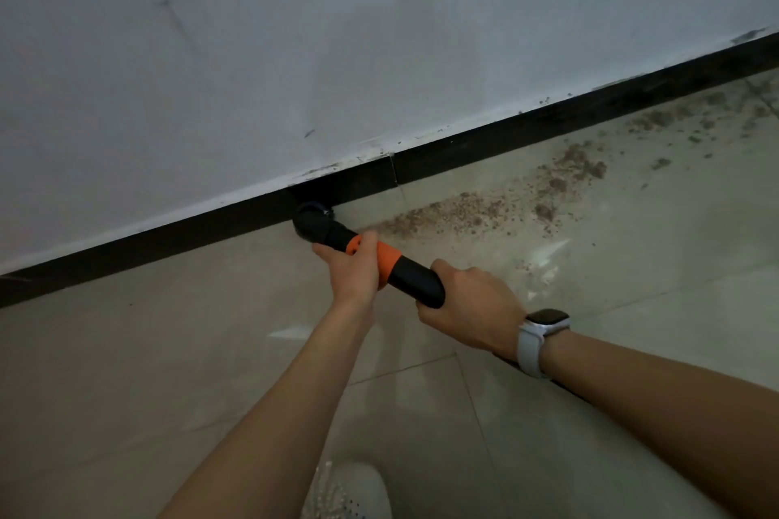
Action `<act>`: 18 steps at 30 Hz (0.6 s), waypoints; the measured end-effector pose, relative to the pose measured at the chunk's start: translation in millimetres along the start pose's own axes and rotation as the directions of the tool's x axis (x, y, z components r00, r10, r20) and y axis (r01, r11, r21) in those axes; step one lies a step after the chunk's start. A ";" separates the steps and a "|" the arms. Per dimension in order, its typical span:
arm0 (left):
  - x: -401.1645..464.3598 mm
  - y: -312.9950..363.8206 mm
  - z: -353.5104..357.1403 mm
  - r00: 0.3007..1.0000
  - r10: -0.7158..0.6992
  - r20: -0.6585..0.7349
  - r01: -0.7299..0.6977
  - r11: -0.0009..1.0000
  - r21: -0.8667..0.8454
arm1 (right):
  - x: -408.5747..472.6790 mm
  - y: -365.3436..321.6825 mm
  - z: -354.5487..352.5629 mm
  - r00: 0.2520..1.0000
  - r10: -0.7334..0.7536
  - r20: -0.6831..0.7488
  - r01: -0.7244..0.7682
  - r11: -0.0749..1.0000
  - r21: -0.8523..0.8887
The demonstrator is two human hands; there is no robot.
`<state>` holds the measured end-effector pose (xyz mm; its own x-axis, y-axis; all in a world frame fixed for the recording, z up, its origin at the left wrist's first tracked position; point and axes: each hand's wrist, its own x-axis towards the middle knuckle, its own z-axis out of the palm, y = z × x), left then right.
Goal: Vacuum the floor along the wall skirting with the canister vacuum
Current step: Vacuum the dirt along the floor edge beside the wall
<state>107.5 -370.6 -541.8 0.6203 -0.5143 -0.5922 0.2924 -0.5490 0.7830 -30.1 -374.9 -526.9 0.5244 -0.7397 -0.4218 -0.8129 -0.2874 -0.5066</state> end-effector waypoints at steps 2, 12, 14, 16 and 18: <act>9.9 0.1 -29.1 0.997 -0.002 -0.072 -0.002 0.999 -0.055 | 11.6 -23.2 8.8 0.997 -0.077 0.028 0.078 0.997 -0.016; 50.7 0.5 -194.3 0.909 -0.115 -0.400 0.015 0.970 -0.244 | 61.1 -164.1 70.4 0.901 -0.391 0.186 0.399 0.917 -0.006; 62.0 -0.7 -223.1 0.891 -0.128 -0.436 0.012 0.965 -0.260 | 68.7 -188.7 84.8 0.881 -0.428 0.202 0.435 0.900 0.007; 73.4 -2.0 -248.9 0.881 -0.144 -0.451 0.022 0.964 -0.264 | 76.4 -210.1 97.5 0.865 -0.454 0.213 0.461 0.887 0.020; 85.6 -4.9 -271.0 0.877 -0.174 -0.448 0.052 0.961 -0.271 | 83.4 -228.4 108.8 0.853 -0.476 0.215 0.484 0.875 0.020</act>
<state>356.4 -233.4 -544.7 0.8192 -0.0609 -0.5702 0.5103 -0.3763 0.7733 226.9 -304.7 -528.2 0.8886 -0.3628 -0.2805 -0.4528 -0.5973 -0.6619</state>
